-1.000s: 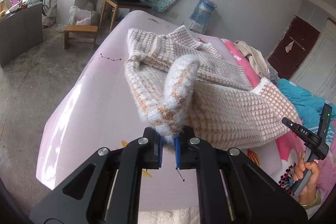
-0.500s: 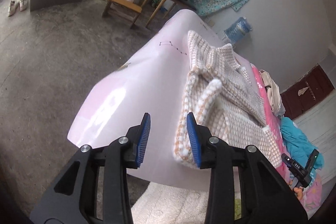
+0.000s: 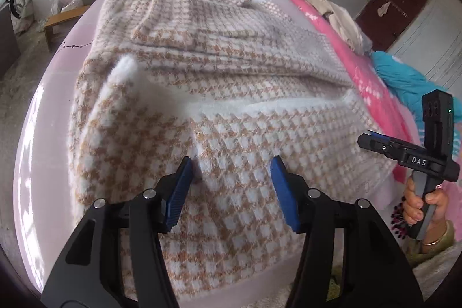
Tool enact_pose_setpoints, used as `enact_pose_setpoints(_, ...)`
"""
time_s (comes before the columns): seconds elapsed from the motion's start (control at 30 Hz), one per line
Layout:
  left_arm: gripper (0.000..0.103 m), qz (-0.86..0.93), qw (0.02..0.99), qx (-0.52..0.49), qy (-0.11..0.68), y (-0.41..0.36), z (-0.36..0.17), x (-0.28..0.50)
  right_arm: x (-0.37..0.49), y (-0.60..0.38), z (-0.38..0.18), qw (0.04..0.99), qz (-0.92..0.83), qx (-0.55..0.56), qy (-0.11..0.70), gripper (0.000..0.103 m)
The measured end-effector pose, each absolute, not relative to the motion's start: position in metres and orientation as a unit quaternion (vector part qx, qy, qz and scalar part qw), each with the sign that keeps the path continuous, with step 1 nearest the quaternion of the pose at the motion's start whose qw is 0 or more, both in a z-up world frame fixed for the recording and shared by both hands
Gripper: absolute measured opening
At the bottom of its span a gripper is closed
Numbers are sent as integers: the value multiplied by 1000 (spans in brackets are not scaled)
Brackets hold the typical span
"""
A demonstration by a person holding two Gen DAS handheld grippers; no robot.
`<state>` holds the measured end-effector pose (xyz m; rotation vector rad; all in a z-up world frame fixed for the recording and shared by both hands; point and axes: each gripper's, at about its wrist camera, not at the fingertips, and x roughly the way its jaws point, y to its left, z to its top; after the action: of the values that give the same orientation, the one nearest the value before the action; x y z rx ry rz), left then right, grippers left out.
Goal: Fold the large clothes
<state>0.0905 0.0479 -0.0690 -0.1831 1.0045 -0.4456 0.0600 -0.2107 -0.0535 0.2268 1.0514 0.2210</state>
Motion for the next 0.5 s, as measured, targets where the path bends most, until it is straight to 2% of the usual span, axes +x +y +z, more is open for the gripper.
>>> enact_pose_setpoints(0.07, 44, -204, 854, -86, 471, 43, -71, 88, 62, -212, -64, 846, 105, 115, 511, 40)
enact_pose_setpoints(0.1, 30, -202, 857, -78, 468, 41, -70, 87, 61, -210, -65, 846, 107, 112, 511, 27)
enact_pose_setpoints(0.13, 17, -200, 859, -69, 466, 39, -71, 86, 60, -208, -65, 845, 112, 109, 511, 18)
enact_pose_setpoints(0.17, 9, -196, 861, -62, 465, 38, -71, 87, 60, -207, -65, 846, 114, 107, 510, 14)
enact_pose_setpoints(0.2, 5, -196, 863, -58, 463, 38, -70, 88, 60, -204, -64, 846, 115, 101, 511, 9)
enact_pose_setpoints(0.4, 3, -191, 884, -42, 424, 39, -51, 96, 69, -206, -44, 867, 111, 104, 474, 6)
enact_pose_setpoints(0.5, 4, -190, 872, -40, 450, 35, -65, 108, 77, -211, -58, 856, 105, 117, 493, 7)
